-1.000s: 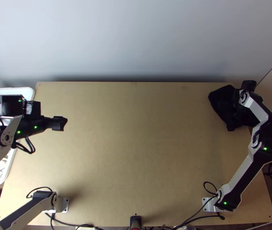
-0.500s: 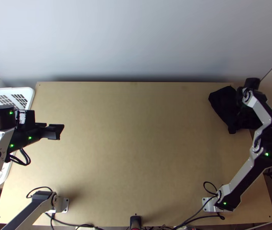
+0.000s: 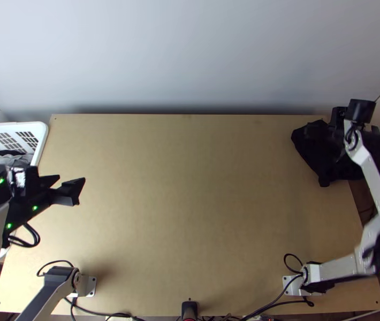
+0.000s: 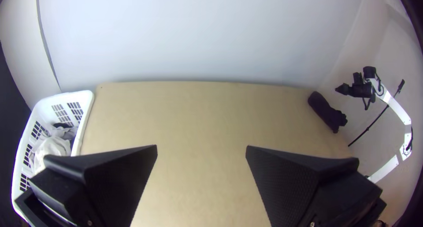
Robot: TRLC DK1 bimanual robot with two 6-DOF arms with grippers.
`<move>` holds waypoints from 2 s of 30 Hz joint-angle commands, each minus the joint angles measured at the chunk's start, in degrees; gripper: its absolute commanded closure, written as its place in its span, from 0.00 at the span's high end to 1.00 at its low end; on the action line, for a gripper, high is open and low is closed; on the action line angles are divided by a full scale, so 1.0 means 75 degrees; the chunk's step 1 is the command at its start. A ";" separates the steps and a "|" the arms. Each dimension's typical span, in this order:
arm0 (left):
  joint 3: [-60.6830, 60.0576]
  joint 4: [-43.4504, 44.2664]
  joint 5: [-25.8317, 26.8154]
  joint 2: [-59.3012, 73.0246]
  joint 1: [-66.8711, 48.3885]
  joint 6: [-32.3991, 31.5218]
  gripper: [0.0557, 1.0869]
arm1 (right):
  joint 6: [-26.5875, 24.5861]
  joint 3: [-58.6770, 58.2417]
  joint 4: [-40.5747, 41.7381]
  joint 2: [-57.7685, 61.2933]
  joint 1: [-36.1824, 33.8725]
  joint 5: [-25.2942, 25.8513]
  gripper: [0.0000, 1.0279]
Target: Fold the t-shirt
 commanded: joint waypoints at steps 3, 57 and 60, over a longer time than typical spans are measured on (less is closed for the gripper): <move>-0.1267 0.1100 -0.0032 -0.1675 0.0089 -0.0030 0.95 | 0.0411 -0.2139 0.0033 -0.3105 0.1357 -0.0127 0.96; -0.8779 0.6151 -0.1380 -0.5917 0.0452 0.0696 0.95 | 0.3141 -0.9979 0.2072 -1.2000 0.2400 0.1408 0.96; -0.8779 0.6151 -0.1380 -0.5917 0.0452 0.0696 0.95 | 0.3141 -0.9979 0.2072 -1.2000 0.2412 0.1408 0.96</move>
